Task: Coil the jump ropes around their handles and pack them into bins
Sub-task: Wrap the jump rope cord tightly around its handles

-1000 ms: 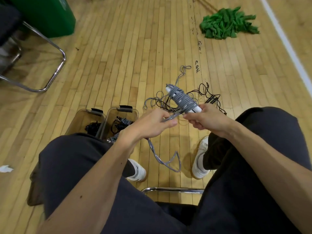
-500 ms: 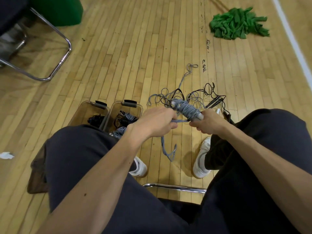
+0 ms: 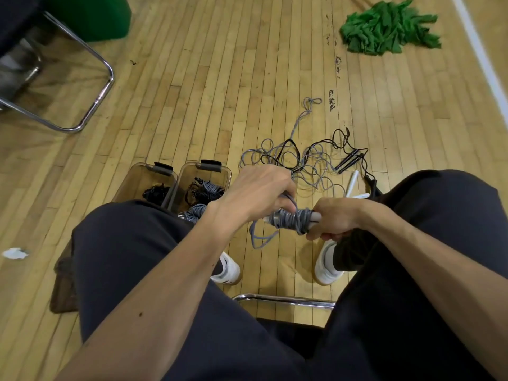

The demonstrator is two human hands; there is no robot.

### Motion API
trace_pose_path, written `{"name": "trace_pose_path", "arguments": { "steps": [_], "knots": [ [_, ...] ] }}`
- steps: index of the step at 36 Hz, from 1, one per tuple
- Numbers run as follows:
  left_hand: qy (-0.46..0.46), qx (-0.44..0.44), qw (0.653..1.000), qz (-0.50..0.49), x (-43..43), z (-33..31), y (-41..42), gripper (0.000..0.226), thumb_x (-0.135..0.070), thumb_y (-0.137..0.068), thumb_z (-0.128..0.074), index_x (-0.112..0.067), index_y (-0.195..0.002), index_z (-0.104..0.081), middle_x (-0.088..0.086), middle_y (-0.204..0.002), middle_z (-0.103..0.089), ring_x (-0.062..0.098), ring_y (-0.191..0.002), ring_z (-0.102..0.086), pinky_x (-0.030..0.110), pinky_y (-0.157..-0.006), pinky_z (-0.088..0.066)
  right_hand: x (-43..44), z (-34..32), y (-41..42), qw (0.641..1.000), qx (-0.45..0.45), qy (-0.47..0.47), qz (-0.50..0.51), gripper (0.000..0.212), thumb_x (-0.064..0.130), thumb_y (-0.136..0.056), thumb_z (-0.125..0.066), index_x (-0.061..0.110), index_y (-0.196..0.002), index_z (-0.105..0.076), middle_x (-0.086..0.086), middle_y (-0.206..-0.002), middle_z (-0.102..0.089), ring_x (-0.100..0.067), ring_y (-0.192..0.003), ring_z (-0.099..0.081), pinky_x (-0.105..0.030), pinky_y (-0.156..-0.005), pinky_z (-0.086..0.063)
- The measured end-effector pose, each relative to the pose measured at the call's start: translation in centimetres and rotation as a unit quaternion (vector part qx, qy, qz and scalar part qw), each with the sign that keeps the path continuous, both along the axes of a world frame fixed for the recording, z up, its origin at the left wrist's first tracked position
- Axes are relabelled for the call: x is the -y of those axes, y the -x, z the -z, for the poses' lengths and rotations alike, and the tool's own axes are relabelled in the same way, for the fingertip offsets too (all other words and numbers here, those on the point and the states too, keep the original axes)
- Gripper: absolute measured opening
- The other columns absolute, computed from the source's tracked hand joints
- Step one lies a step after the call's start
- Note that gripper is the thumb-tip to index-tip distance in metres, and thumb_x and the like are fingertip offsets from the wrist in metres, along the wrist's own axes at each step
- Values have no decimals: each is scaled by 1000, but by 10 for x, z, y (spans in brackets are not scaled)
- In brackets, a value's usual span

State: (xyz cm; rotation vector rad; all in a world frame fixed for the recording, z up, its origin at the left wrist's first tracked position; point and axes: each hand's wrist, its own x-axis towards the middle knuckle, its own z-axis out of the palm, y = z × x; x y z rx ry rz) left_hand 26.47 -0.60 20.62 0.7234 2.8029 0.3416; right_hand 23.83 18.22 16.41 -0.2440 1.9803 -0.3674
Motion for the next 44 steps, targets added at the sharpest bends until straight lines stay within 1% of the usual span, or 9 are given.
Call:
{"name": "trace_pose_path", "arguments": {
  "steps": [6,18,22,25,29,35,37,40,44],
  "knots": [
    [-38,26,999,-9,1,4,1,26,-56,-80,-72,-32,-89,-75,-13,-89,-63,13,-95,-58,32,-65,-39,-2,-5,-3,995,65,39,-61,18,22,-89,-75,14,-78,-63,2,-61,-59,-14,-54,-51,-29,-58,-42],
    [-100,148,982,-55,1,9,3,29,-54,-75,-79,-27,-83,-77,-10,-81,-68,6,-76,-57,31,-64,-45,-6,-17,-8,983,43,103,-143,29,24,-88,-75,16,-66,-58,7,-57,-56,-12,-54,-51,-29,-60,-45],
    [-216,253,939,-87,2,0,1,21,-35,-78,-83,-15,-84,-79,-5,-74,-69,1,-56,-53,13,-53,-41,-17,-28,-5,968,127,176,-123,27,21,-89,-74,22,-66,-61,5,-57,-54,-13,-52,-46,-31,-56,-38],
    [-278,318,902,-90,2,-5,-1,14,-24,-81,-81,-10,-84,-78,-1,-74,-69,15,-62,-56,27,-52,-54,-23,-36,-4,948,193,227,-116,32,17,-89,-74,30,-62,-64,6,-57,-52,-10,-51,-44,-24,-53,-36],
    [-297,347,885,-86,3,-7,-3,5,-16,-84,-78,-12,-83,-76,-7,-69,-67,6,-59,-57,24,-52,-54,-29,-41,-4,935,214,258,-114,26,13,-89,-72,25,-67,-63,5,-58,-52,-11,-51,-44,-20,-51,-37],
    [-273,325,898,-118,4,-7,-3,10,-14,-83,-79,-9,-91,-76,-1,-82,-71,1,-57,-60,22,-57,-55,-31,-37,-4,971,83,201,-96,22,20,-88,-74,6,-77,-60,-8,-64,-49,-23,-57,-43,-29,-53,-37],
    [-221,294,922,-121,4,-2,-3,11,-21,-83,-80,-15,-92,-76,-14,-72,-70,4,-56,-63,22,-56,-54,-29,-34,-5,984,19,135,-117,17,18,-88,-74,7,-82,-62,-7,-69,-57,-19,-60,-50,-32,-57,-44],
    [-124,239,960,-77,0,8,-6,15,-30,-83,-79,-21,-95,-77,-14,-80,-68,7,-68,-62,20,-61,-47,-25,-28,-9,985,-42,5,-168,20,24,-89,-72,8,-99,-67,-8,-87,-68,-17,-74,-59,-38,-74,-55],
    [-54,172,983,-6,-7,19,-9,18,-30,-89,-74,-19,-103,-76,-7,-93,-65,5,-85,-56,21,-71,-38,-22,-28,-13,978,-48,-24,-201,24,27,-87,-72,7,-100,-68,-1,-81,-61,-18,-69,-55,-28,-62,-44]
  ]
}}
